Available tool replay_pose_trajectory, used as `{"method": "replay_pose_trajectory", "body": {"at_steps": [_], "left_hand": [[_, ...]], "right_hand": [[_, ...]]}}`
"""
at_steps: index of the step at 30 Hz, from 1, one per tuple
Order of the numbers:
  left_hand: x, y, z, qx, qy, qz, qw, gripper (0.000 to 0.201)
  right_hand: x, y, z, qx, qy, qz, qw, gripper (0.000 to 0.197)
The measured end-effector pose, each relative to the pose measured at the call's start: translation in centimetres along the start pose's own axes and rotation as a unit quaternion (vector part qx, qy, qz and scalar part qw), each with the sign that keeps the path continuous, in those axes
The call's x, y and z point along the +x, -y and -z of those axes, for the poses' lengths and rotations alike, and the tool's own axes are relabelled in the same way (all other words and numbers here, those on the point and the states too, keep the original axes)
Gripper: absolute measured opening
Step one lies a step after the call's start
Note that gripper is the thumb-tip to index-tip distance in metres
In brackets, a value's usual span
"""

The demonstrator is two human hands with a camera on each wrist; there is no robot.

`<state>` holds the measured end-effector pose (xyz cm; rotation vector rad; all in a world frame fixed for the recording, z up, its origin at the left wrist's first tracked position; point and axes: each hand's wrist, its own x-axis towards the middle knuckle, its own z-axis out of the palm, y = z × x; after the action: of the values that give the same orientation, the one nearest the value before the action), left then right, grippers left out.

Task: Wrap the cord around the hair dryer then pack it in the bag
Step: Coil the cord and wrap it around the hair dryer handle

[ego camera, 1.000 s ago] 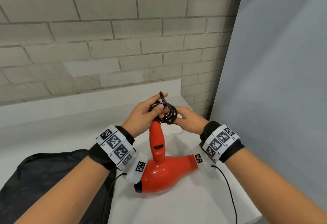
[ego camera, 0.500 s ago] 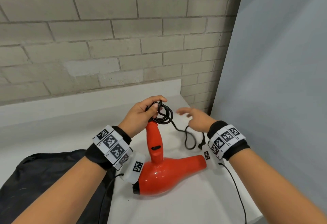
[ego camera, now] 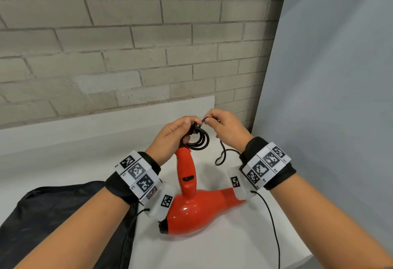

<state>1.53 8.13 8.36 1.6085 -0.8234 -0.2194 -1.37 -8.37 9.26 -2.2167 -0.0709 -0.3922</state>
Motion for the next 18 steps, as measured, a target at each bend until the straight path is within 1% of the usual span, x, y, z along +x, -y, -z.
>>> {"method": "replay_pose_trajectory", "body": {"at_steps": [3, 6, 7, 10, 12, 14, 16, 18], "left_hand": [[0.0, 0.2, 0.0, 0.043, -0.017, -0.024, 0.999, 0.012], [-0.1, 0.3, 0.5, 0.064, -0.006, -0.026, 0.998, 0.009], [-0.2, 0.2, 0.7, 0.077, -0.002, -0.024, 0.997, 0.012], [-0.1, 0.2, 0.9, 0.126, 0.006, -0.008, 0.992, 0.030], [-0.1, 0.1, 0.9, 0.127, 0.022, -0.007, 0.992, 0.027], [-0.2, 0.2, 1.0, 0.136, 0.013, -0.015, 0.990, 0.021], [-0.3, 0.5, 1.0, 0.144, -0.021, -0.019, 0.989, 0.019], [-0.4, 0.7, 1.0, 0.140, -0.039, -0.013, 0.989, 0.019]], "right_hand": [[-0.1, 1.1, 0.2, -0.034, -0.049, 0.043, 0.997, 0.017], [-0.7, 2.2, 0.6, -0.065, -0.072, 0.075, 0.992, 0.017], [-0.9, 2.6, 0.6, -0.073, -0.072, 0.087, 0.991, 0.017], [-1.3, 3.7, 0.6, -0.098, -0.064, 0.121, 0.986, 0.016], [-1.5, 4.0, 0.6, -0.094, -0.055, 0.131, 0.985, 0.015], [-1.6, 3.9, 0.9, -0.058, -0.029, 0.124, 0.990, 0.015], [-1.9, 2.8, 1.3, -0.034, -0.003, 0.100, 0.994, 0.020], [-2.3, 0.4, 1.7, -0.037, -0.005, 0.036, 0.999, 0.033]]}}
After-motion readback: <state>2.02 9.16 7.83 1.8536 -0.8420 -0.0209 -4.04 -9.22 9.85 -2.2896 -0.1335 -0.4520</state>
